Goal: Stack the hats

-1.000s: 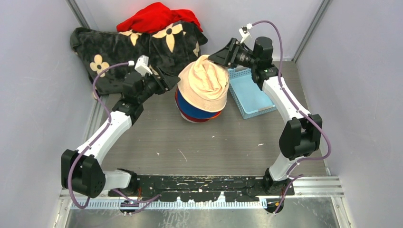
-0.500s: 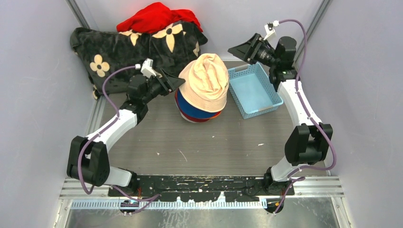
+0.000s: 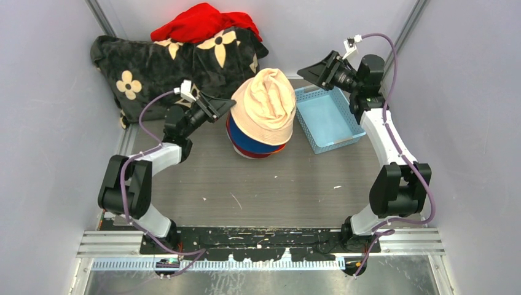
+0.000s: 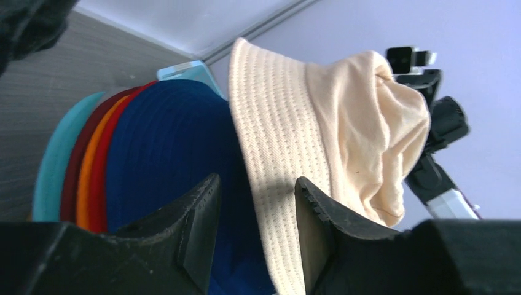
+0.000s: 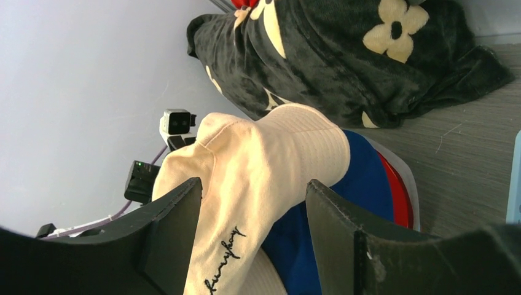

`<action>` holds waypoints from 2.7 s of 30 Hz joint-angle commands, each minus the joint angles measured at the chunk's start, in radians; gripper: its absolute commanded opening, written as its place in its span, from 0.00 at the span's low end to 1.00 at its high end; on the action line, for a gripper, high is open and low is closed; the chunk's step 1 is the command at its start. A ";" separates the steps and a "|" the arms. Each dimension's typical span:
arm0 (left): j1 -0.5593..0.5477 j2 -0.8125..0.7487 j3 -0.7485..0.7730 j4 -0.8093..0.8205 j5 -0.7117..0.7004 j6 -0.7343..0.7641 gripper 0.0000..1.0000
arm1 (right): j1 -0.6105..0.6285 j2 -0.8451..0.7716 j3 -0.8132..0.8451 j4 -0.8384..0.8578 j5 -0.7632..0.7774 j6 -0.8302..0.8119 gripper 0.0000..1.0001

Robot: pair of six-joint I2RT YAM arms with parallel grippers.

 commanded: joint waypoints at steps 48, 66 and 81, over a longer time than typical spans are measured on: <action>0.075 0.114 0.073 0.076 0.157 -0.071 0.00 | 0.054 0.093 -0.172 0.675 -0.146 0.311 0.63; 0.050 0.104 0.112 -0.034 0.137 -0.020 0.00 | 0.121 0.418 -0.049 1.307 -0.184 0.744 0.40; 0.073 0.042 0.141 -0.151 0.138 -0.008 0.00 | 0.092 0.346 -0.071 1.344 -0.159 0.856 0.01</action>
